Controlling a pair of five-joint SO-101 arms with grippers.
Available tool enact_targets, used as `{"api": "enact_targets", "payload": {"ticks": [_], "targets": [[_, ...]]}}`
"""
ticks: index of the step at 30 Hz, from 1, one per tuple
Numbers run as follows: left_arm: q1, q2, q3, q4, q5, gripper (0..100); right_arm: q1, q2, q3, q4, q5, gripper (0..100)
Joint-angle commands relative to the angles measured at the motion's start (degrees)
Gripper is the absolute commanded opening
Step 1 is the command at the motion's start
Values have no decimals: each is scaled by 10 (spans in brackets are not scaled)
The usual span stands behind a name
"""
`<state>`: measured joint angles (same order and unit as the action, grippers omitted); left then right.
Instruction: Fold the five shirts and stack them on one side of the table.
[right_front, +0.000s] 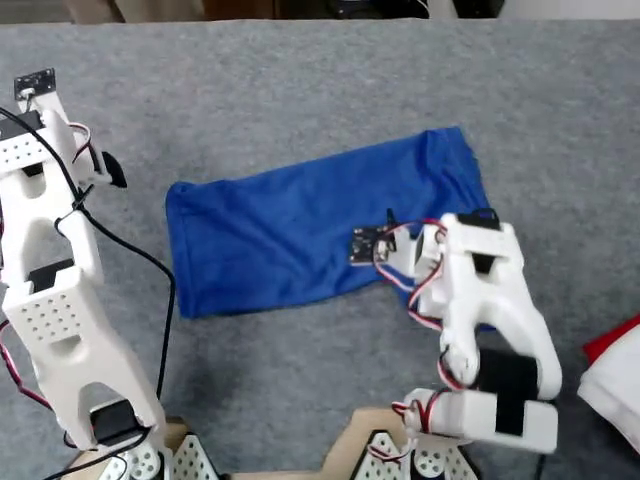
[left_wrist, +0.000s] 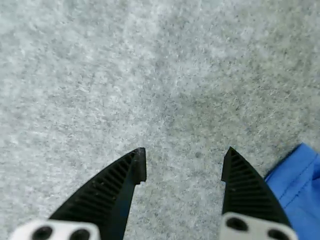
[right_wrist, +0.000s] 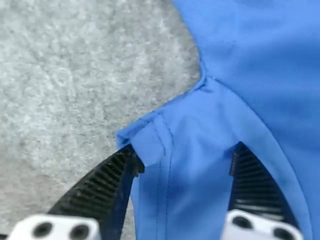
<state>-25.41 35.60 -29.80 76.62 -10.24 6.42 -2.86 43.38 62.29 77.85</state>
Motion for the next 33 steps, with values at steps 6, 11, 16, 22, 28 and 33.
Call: {"api": "enact_targets", "payload": {"ticks": [6,11,16,22,28,33], "targets": [[-4,-6,-29,-7,-4,257,-7,24,-43,16,-24,178],[-4,-6,-28,-7,-5,257,-5,24,-45,12,-40,65],[-4,-6,-28,-7,-5,257,-5,24,-77,18,-63,42],[-4,-6,-28,-5,-5,257,-14,34,-203,98,-63,27],[-5,-6,-28,-4,-5,257,-34,161,-394,170,-60,25],[-11,-6,-28,-6,-5,257,-36,335,-635,258,-37,25]]}}
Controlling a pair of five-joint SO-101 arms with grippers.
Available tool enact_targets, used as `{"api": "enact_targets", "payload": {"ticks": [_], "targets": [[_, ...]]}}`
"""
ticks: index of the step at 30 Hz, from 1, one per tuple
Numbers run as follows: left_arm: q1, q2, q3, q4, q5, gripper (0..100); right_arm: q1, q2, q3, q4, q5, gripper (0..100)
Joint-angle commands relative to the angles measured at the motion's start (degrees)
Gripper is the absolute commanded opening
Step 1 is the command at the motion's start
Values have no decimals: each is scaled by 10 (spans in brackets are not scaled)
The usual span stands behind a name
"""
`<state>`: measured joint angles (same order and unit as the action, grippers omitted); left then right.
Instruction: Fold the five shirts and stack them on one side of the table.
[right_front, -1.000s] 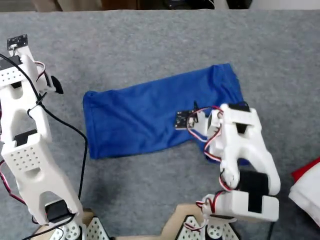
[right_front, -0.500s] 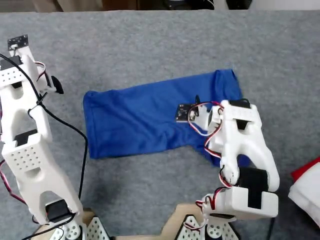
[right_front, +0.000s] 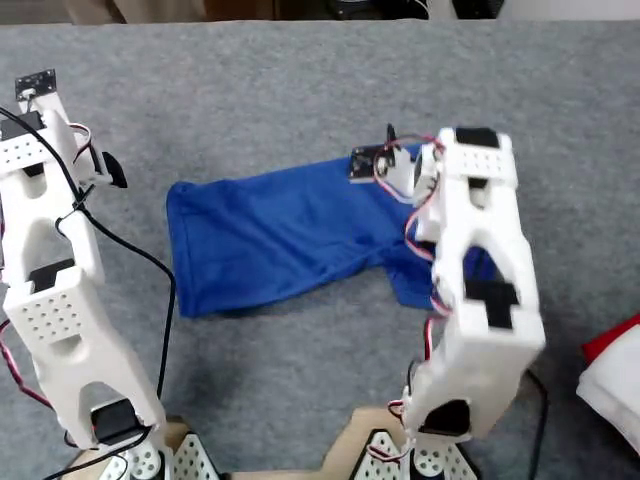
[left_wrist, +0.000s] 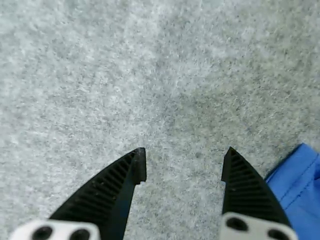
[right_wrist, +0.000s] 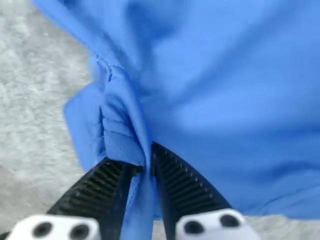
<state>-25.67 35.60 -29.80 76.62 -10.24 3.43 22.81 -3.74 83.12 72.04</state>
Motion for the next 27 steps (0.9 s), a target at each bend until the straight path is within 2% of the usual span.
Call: {"api": "enact_targets", "payload": {"ticks": [1,5,9,12,20,22,27], "targets": [[-9,-6,-28,-6,-5,257,-7,114,-220,76,32,25],[-11,-6,-28,-6,-5,258,-15,238,-450,178,62,28],[-11,-6,-28,-6,-5,258,-22,321,-609,191,86,30],[-11,-6,-28,-5,-5,259,-37,349,-647,191,91,72],[-8,-6,-28,-4,-5,260,-54,352,-698,190,69,426],[-8,-6,-28,-4,-5,260,-51,352,-722,191,55,458],[-7,-6,-28,-4,-5,260,-38,342,-781,193,-13,456]]}}
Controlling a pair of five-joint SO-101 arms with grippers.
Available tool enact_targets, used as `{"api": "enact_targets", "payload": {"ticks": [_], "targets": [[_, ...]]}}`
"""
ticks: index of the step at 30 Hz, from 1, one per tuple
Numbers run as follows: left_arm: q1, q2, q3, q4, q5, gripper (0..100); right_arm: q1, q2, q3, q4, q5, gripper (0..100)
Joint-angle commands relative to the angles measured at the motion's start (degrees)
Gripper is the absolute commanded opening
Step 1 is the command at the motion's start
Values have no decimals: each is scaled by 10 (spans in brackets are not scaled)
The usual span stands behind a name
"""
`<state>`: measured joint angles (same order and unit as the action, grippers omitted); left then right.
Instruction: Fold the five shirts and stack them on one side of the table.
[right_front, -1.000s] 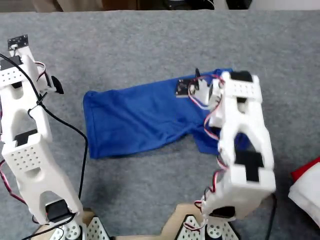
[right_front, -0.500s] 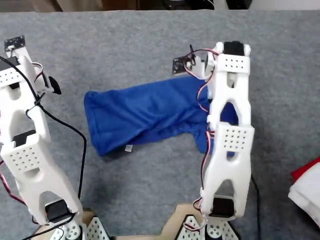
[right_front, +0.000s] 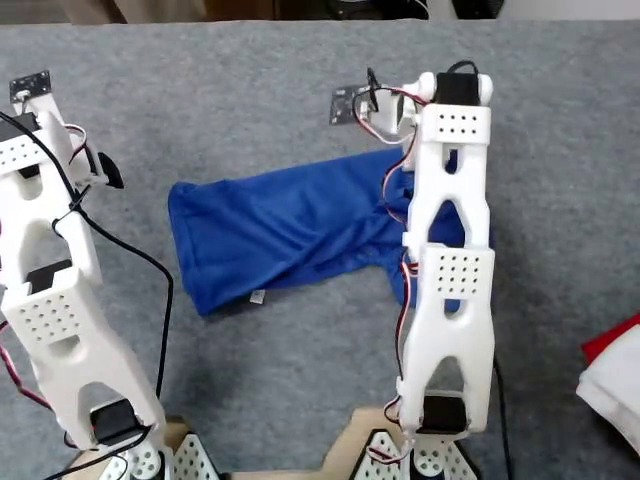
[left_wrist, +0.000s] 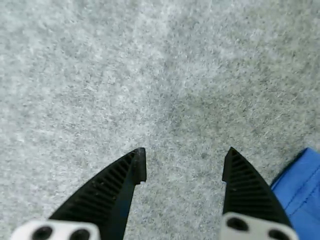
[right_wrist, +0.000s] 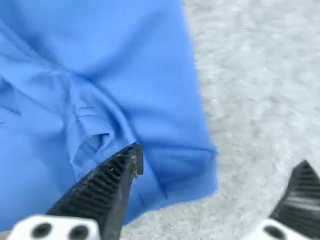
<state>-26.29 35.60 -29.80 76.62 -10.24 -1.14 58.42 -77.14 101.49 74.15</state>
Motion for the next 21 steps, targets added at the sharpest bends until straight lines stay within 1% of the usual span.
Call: {"api": "enact_targets", "payload": {"ticks": [1,4,9,10,11,14,16,18,21], "targets": [[-1,-6,-28,-4,-5,260,13,-25,-45,10,-41,449],[-1,-6,-28,-4,-5,260,27,-80,15,11,-54,364],[-1,-6,-28,-4,-5,260,41,-231,264,9,-66,78],[-1,-6,-28,-4,-5,260,42,-262,319,9,-66,35],[-1,-6,-28,-4,-5,260,43,-294,370,8,-65,19],[-1,-6,-28,-4,-5,260,51,-373,501,5,-64,38],[-1,-6,-28,-4,-5,260,60,-410,562,-11,-63,44],[-1,-6,-28,-4,-5,260,76,-425,613,-40,-63,43],[-1,-6,-18,-8,-5,260,86,-410,662,-93,-62,43]]}}
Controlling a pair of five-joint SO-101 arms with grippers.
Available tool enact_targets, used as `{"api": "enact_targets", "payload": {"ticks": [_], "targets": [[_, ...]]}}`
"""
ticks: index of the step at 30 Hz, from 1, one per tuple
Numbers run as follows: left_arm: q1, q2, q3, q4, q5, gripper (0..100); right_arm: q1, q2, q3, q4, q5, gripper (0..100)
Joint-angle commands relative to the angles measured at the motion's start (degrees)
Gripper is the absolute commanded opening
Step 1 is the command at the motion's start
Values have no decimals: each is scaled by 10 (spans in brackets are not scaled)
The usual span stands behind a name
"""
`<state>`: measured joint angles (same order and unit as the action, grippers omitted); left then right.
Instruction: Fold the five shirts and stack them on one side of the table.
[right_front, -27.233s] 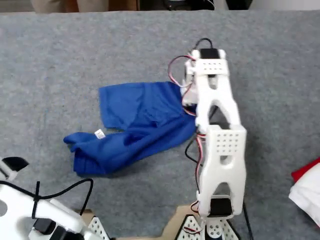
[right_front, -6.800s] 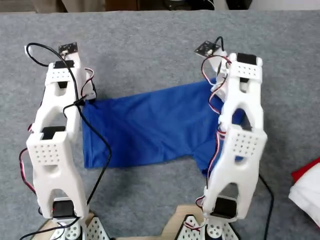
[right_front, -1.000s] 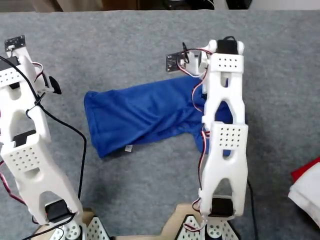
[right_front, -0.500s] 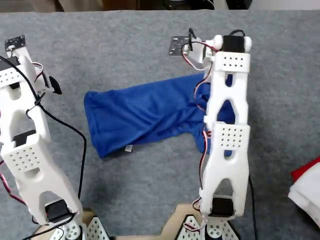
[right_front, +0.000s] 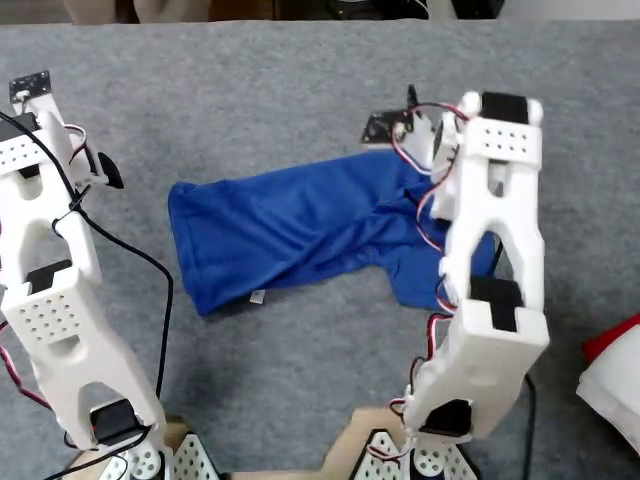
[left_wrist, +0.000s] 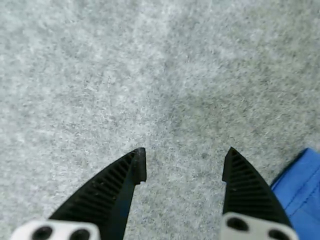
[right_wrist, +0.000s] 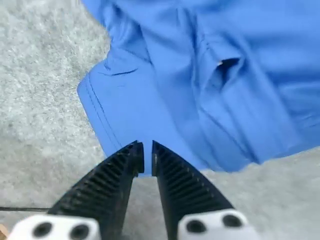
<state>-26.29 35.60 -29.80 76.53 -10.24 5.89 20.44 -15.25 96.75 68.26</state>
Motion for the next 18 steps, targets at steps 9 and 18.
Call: {"api": "enact_targets", "payload": {"ticks": [9,18], "targets": [[-1,-6,-17,-11,-5,259,-15,122,-36,-96,-7,41],[-2,-6,-2,-31,-5,258,-19,286,-313,-40,-8,41]]}}
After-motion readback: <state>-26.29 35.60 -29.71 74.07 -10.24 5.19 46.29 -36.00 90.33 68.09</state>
